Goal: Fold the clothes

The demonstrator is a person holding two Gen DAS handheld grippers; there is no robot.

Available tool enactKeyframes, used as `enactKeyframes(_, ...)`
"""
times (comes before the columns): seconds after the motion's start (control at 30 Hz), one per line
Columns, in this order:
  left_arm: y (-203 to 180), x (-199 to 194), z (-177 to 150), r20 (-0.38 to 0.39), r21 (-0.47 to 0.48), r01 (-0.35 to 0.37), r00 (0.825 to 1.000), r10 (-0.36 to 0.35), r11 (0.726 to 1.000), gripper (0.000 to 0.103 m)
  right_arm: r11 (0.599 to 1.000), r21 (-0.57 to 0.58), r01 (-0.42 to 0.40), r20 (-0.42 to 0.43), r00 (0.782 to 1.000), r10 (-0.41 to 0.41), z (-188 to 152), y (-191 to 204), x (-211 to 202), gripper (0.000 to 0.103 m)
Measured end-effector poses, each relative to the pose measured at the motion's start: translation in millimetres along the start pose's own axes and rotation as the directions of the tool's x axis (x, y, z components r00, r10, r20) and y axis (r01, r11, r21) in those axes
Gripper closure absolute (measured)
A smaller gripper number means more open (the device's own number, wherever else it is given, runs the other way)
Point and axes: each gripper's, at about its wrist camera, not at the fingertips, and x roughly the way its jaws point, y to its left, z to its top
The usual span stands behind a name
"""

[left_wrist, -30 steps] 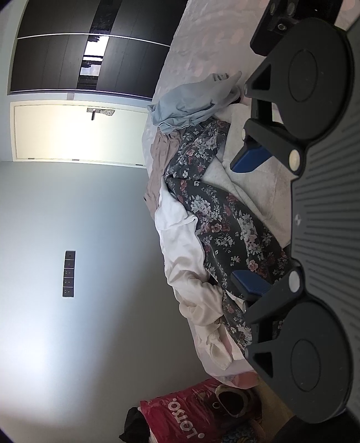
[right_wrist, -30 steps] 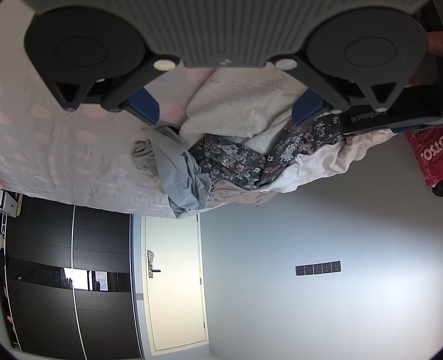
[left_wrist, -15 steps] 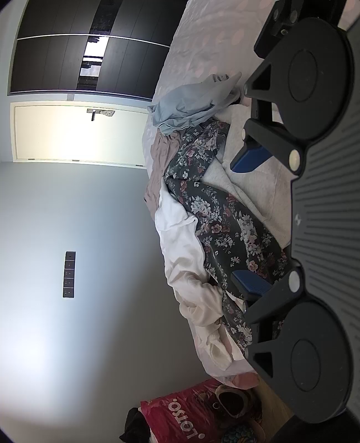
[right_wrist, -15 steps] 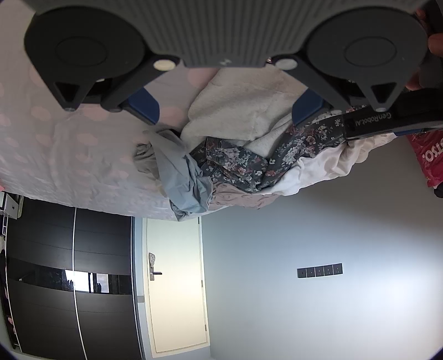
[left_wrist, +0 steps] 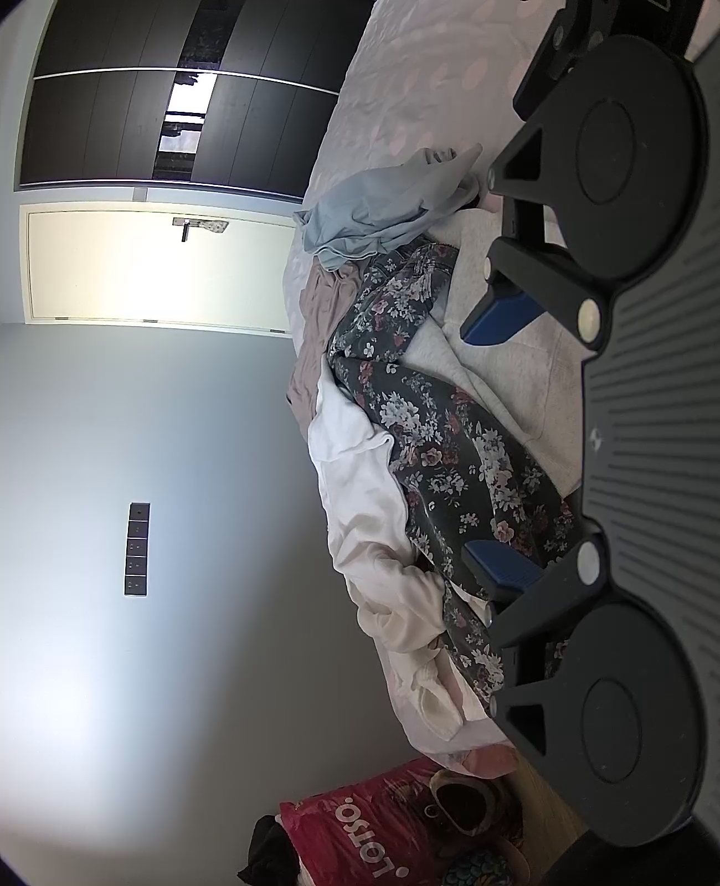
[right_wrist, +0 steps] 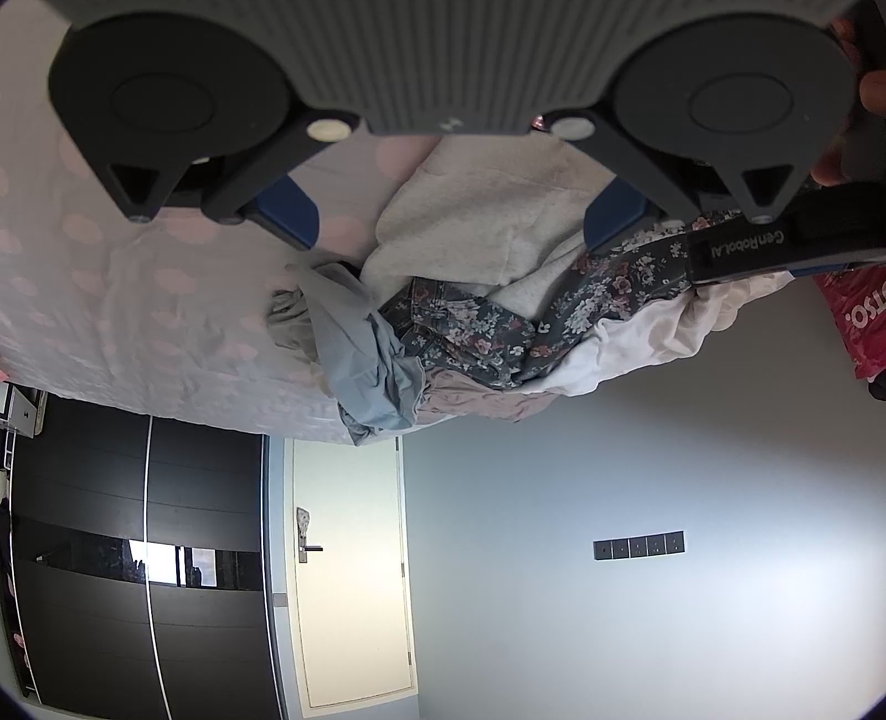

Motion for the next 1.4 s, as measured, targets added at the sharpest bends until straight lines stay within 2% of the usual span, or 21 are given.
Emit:
enactKeyframes(0.93, -1.2, 2.1, 0.1, -0.009, 0.008, 0.009, 1.0, -0.009, 1.0, 0.026, 1.0, -0.012, 0.001, -0.018, 1.0, -0.001, -0.6, 1.0, 3.0, 0.001)
enactKeyframes(1.23, -1.1, 2.0, -1.1, -0.01, -0.015, 0.009, 1.0, -0.01, 1.0, 0.026, 1.0, -0.016, 0.005, -0.025, 1.0, -0.005, -3.6, -1.1, 5.3, 0.001)
enactKeyframes(1.4, 0.7, 6.7, -0.1, -0.016, -0.065, -0.01, 1.0, 0.009, 0.998, 0.026, 0.999, 0.018, 0.038, -0.041, 0.998, -0.037, -5.2, -12.0, 11.7, 0.001)
